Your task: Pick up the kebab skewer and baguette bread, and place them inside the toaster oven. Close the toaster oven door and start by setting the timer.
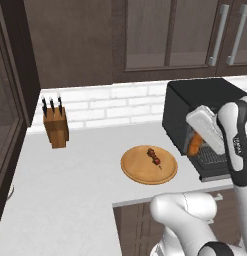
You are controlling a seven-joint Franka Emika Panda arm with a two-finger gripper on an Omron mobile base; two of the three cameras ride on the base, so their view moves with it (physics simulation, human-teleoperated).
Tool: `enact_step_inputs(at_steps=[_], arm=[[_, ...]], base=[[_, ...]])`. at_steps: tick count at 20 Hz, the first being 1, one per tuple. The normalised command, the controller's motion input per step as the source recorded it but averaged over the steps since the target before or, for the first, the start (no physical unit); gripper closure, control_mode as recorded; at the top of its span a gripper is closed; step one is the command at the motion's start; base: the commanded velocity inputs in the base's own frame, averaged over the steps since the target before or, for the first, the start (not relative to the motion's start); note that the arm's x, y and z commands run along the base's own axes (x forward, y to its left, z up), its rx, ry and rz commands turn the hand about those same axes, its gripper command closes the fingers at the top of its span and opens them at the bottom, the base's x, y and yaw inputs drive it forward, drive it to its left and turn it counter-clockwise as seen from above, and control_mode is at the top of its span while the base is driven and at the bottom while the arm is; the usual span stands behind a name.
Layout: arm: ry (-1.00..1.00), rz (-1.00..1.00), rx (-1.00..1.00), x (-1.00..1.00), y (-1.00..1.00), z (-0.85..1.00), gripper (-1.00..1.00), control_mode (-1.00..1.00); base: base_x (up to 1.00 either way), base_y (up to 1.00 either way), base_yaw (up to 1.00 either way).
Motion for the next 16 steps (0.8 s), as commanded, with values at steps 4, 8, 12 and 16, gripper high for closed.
enact_step_inputs(at_steps=[4, 8, 12, 16], arm=[[-0.02, -0.38, 0.09, -0.03, -1.0, 0.06, 1.0, -1.0], [-0.08, -0.39, 0.04, 0.0, -0.98, 0.0, 1.0, -1.0], [-0.09, -0.35, 0.02, 0.0, -0.92, -0.05, 1.0, -1.0], [-0.06, -0.23, 0.11, 0.3, -0.68, -0.06, 1.0, -1.0]], base=[[0.0, 0.0, 0.0], [0.0, 0.0, 0.0], [0.0, 0.0, 0.0], [0.0, 0.0, 0.0]])
